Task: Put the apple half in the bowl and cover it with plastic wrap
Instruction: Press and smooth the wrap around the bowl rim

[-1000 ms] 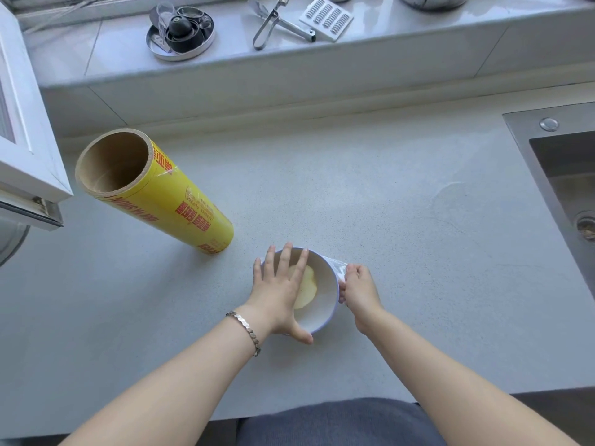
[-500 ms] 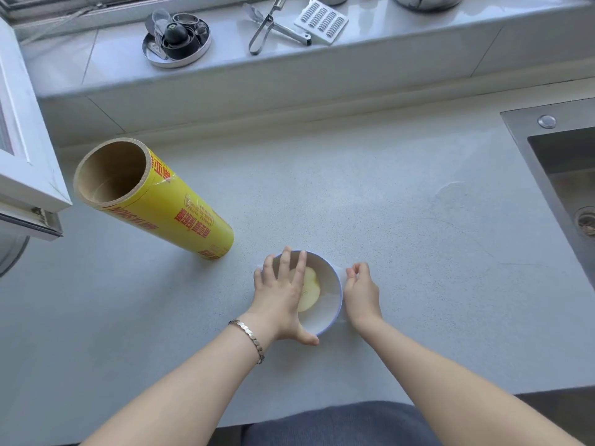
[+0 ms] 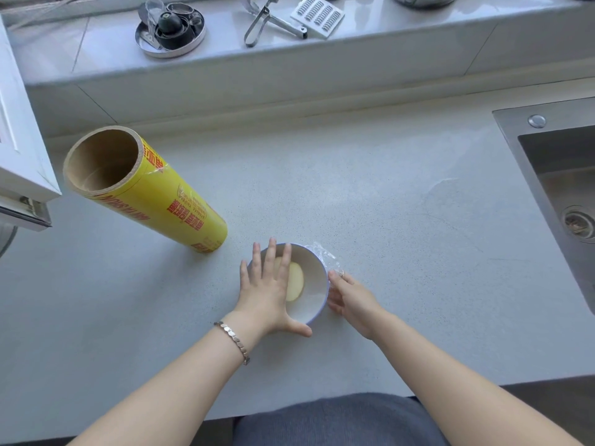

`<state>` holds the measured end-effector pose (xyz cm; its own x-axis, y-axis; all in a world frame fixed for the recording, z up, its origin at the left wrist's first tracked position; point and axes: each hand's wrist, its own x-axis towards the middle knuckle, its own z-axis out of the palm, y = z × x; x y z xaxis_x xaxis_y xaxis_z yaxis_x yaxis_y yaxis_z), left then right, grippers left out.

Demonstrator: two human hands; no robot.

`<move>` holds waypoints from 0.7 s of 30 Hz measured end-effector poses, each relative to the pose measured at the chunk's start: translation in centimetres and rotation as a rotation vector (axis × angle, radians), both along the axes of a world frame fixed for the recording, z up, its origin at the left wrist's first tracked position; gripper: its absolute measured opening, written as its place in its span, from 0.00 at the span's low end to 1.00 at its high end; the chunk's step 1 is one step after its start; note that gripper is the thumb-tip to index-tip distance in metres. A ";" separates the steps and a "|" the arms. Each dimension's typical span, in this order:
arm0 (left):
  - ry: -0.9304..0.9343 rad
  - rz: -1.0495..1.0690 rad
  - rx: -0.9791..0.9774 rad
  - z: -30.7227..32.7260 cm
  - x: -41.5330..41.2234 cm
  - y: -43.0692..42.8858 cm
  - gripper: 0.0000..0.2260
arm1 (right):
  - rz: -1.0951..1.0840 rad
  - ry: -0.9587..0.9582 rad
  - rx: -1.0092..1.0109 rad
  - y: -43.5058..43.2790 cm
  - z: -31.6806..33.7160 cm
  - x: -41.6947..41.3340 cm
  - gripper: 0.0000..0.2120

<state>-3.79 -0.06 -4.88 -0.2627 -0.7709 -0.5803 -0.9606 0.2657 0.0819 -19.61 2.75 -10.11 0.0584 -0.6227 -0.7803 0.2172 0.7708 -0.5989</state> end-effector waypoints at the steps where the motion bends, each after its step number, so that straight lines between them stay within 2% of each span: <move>1: 0.008 -0.004 0.009 -0.2 0.0 -0.1 0.66 | -0.001 0.044 -0.031 -0.2 0.0 -0.1 0.09; 4: 0.015 0.005 0.008 -0.3 -0.3 -0.3 0.65 | -0.098 0.178 -0.116 -0.2 0.4 0.2 0.12; 8: -0.002 0.003 -0.001 0.0 -0.7 -0.3 0.63 | -0.263 0.158 -0.164 0.0 0.6 1.4 0.13; 12: -0.026 -0.002 -0.008 0.0 -0.6 -0.3 0.63 | -0.311 0.217 -0.127 -0.5 0.5 1.6 0.12; 14: -0.035 -0.013 -0.026 -0.2 -0.5 -0.3 0.63 | -0.300 0.282 -0.103 -0.6 -0.2 1.7 0.12; 18: 0.036 -0.011 -0.025 -0.2 -0.3 -0.6 0.63 | -0.138 0.444 -0.064 -1.4 -1.3 2.3 0.10; 19: 0.104 0.056 -0.001 -0.3 0.2 -0.9 0.62 | -0.107 0.433 -0.048 -1.7 -1.4 2.3 0.10; 21: 0.307 0.384 0.102 -0.4 1.4 -1.9 0.54 | -0.062 0.386 -0.029 -1.9 -1.4 1.9 0.09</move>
